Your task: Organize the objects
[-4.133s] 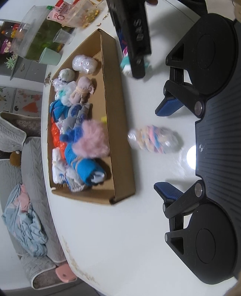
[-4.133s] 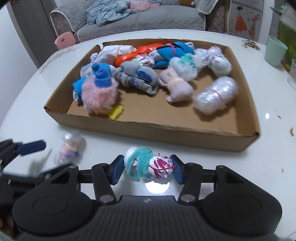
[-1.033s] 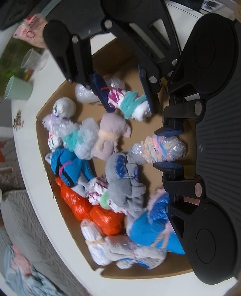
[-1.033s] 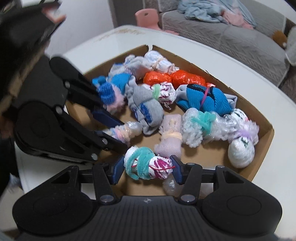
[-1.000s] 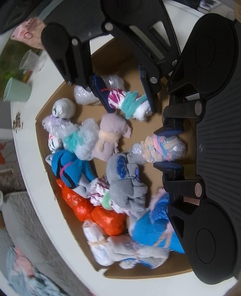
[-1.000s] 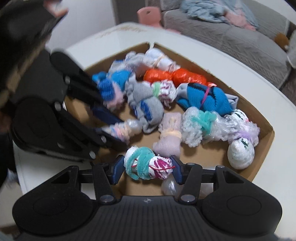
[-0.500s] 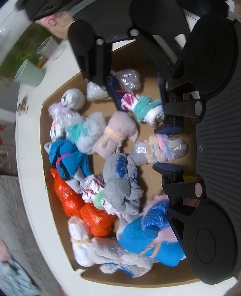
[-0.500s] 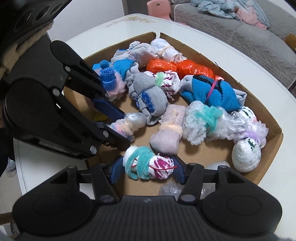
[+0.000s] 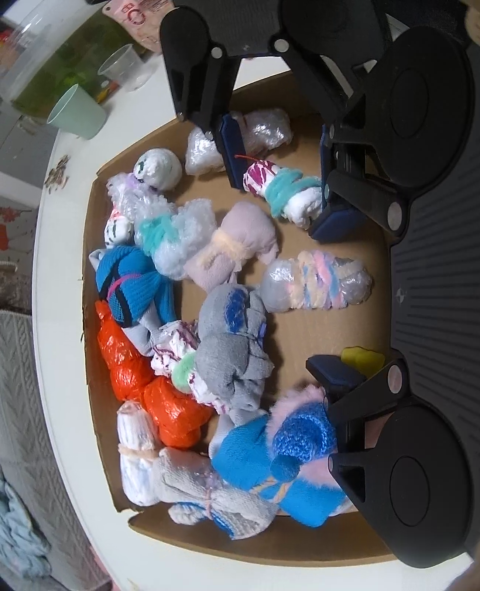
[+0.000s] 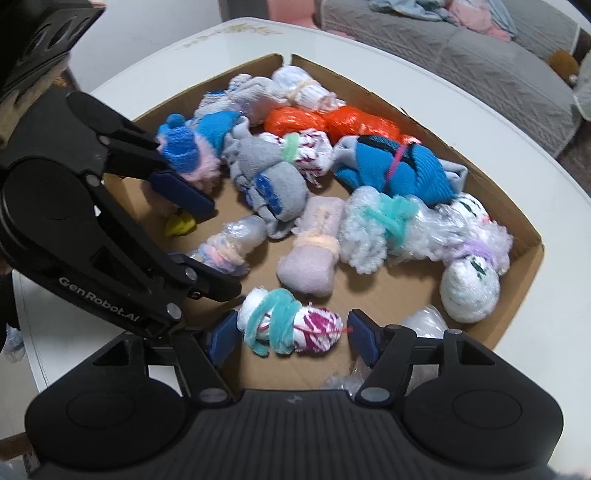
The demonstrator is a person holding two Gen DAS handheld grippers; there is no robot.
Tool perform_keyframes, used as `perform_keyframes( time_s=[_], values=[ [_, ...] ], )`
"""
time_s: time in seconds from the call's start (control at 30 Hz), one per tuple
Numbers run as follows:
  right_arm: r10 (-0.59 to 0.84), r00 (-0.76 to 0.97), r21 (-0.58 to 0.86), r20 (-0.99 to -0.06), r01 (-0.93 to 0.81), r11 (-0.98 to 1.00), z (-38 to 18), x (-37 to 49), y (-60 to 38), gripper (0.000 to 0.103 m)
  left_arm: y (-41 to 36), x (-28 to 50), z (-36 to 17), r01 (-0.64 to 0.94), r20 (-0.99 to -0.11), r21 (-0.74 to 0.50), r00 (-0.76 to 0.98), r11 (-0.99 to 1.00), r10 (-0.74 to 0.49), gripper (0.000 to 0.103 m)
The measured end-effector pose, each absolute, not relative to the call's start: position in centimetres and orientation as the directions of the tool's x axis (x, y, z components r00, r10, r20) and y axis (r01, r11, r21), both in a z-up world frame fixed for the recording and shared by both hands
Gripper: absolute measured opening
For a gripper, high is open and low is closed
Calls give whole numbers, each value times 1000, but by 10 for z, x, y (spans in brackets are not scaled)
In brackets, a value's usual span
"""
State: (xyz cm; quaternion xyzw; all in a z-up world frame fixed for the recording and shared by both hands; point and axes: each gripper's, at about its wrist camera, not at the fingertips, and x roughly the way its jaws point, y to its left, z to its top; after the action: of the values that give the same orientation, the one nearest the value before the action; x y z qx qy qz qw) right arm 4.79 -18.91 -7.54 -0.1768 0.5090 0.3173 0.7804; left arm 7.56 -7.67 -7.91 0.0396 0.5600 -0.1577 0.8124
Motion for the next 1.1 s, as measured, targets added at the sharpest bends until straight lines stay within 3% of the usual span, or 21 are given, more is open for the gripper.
perform_keyframes(
  time_s=[0.17, 0.3, 0.73, 0.8, 1.1],
  values=[
    [267, 295, 15, -917, -645, 764, -75, 42, -185, 66, -75, 72, -77, 241, -914, -134, 344, 961, -214, 84],
    [286, 315, 44, -905, -600, 799, -64, 32, -188, 84, -70, 61, -67, 177, -898, -152, 386, 972, -211, 87],
    [197, 430, 12, -881, -396, 918, -27, -5, -192, 102, -61, 18, -14, 105, -828, -123, 538, 987, -160, 97],
    [192, 439, 28, -878, -352, 936, -24, -8, -192, 102, -59, 13, -6, 78, -808, -94, 577, 992, -122, 102],
    [197, 450, 116, -871, -202, 973, -20, -7, -192, 102, -53, 0, 8, 59, -761, 1, 648, 998, -37, 103]
  ],
)
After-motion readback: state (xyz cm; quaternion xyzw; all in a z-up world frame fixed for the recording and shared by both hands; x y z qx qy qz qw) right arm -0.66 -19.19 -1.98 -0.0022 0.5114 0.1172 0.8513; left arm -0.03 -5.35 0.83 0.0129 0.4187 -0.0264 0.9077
